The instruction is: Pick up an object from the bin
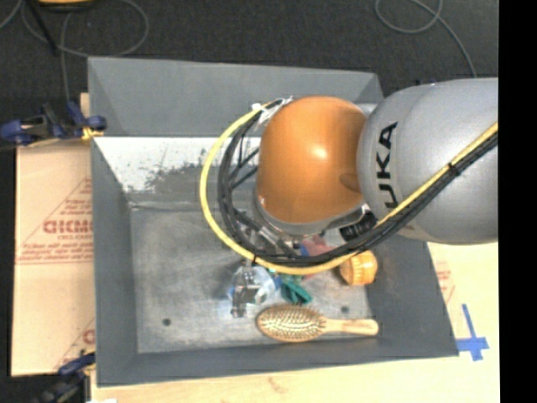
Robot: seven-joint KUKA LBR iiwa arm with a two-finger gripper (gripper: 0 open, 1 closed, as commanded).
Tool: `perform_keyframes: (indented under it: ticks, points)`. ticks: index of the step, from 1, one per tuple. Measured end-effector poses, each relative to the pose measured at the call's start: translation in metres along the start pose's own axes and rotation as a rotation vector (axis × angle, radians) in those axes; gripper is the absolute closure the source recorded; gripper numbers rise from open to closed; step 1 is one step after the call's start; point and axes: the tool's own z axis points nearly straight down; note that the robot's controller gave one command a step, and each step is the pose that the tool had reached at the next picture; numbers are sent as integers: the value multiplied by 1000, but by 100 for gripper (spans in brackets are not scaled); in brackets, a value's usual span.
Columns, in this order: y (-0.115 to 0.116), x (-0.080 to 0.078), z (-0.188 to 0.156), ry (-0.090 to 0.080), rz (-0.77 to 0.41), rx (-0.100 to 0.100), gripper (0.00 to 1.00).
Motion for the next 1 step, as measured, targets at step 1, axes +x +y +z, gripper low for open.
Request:
perform_keyframes:
  ticks: [1]
  points:
    - [-1,-2,-3,-7,3,-1,0]
